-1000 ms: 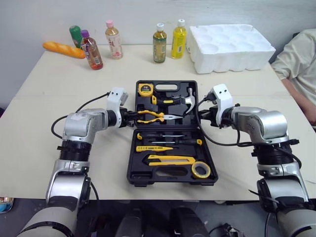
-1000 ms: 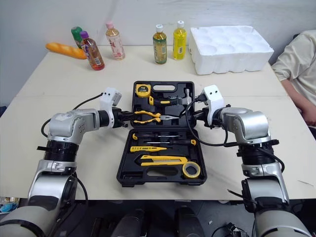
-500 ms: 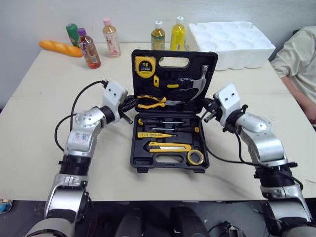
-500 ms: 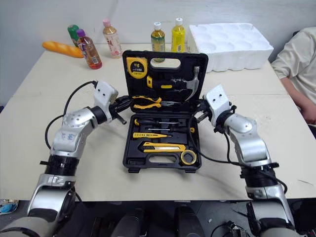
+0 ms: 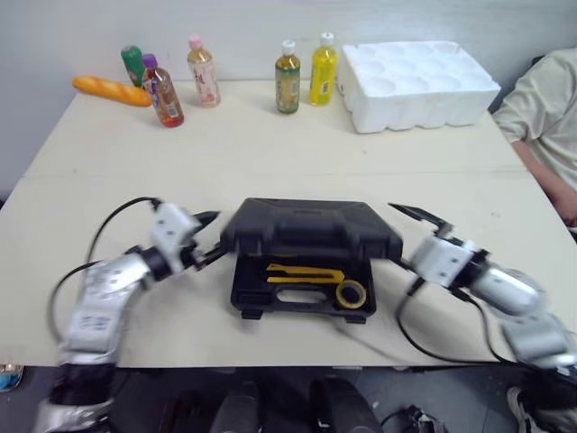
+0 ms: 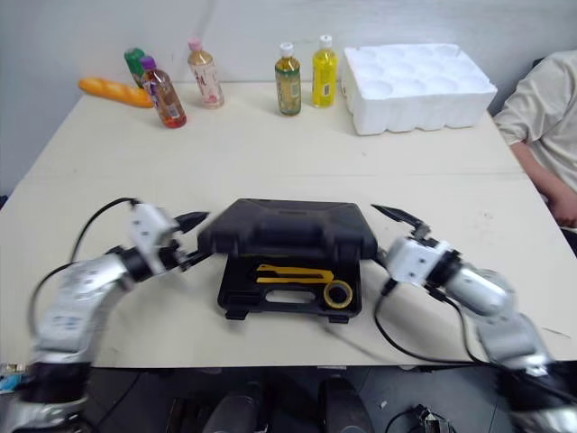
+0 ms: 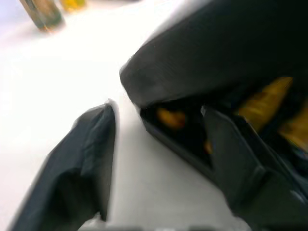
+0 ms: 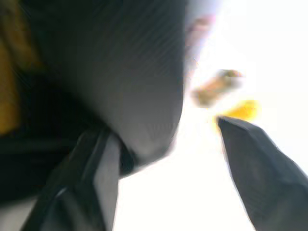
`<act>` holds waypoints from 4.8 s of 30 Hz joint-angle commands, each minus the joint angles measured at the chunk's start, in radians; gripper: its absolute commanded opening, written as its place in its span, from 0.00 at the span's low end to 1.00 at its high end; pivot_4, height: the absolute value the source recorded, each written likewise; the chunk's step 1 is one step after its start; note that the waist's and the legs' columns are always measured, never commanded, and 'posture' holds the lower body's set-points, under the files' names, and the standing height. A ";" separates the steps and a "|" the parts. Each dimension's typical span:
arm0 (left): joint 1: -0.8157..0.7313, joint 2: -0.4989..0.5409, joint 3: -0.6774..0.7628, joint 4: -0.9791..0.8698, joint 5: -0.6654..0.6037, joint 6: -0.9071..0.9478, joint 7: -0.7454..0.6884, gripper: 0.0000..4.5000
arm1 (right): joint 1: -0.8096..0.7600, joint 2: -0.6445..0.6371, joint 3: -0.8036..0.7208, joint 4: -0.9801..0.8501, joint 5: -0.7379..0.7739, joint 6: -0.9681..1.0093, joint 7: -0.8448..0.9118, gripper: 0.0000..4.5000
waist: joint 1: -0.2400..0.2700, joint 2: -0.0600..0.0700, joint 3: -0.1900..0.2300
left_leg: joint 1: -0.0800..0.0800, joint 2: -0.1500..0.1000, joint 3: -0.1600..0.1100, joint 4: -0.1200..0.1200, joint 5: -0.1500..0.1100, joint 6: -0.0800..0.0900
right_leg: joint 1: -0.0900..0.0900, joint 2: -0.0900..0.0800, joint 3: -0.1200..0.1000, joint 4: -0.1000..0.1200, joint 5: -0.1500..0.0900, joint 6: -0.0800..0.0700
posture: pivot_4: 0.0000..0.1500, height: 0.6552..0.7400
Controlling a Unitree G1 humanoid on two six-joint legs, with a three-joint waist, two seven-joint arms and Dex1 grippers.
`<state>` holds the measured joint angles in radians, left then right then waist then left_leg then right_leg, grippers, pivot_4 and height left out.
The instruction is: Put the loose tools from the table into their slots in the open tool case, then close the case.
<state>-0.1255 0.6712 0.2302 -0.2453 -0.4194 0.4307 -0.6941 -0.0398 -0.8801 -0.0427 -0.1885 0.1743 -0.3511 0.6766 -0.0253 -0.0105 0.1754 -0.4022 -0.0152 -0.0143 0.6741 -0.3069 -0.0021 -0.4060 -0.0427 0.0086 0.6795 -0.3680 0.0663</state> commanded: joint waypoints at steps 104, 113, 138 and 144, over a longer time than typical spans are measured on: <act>-0.958 -0.370 -0.477 0.649 0.196 0.003 -0.499 0.01 | -0.103 -0.076 -0.183 0.010 0.178 0.937 0.270 0.00 | 0.026 -0.012 0.010 | 0.025 0.000 -0.001 -0.008 -0.006 0.002 | 0.030 0.001 -0.003 -0.018 0.000 0.000 | 1.00 1.00; -1.141 -0.600 -0.541 1.063 0.317 -0.220 -0.491 0.01 | -0.128 -0.043 -0.143 -0.008 0.175 0.963 0.229 0.00 | 0.025 -0.012 0.010 | 0.025 -0.001 -0.001 -0.008 -0.005 0.002 | 0.029 0.001 -0.002 -0.020 0.000 0.000 | 1.00 1.00; -1.114 -0.693 -0.724 1.327 0.650 -0.402 -0.369 0.01 | -0.185 0.009 -0.090 -0.039 0.199 0.994 0.200 0.00 | 0.034 -0.014 0.008 | 0.029 -0.001 -0.001 -0.008 -0.005 0.001 | 0.032 0.000 -0.001 -0.020 0.000 0.000 | 1.00 1.00; -1.110 -0.691 -0.725 1.325 0.651 -0.404 -0.373 0.01 | -0.221 0.025 -0.085 -0.045 0.207 0.998 0.202 0.00 | 0.033 -0.015 0.007 | 0.030 -0.001 -0.001 -0.008 -0.005 0.001 | 0.032 0.000 -0.001 -0.020 0.000 0.000 | 1.00 1.00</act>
<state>-1.2912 -0.0198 -0.4290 1.0065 0.1461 -0.0020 -1.0491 -0.2380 -0.8581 -0.1151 -0.2070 0.3601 0.6447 0.8768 0.0081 -0.0255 0.1829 -0.3723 -0.0160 -0.0149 0.6658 -0.3115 -0.0012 -0.3738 -0.0427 0.0075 0.6597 -0.3683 0.0667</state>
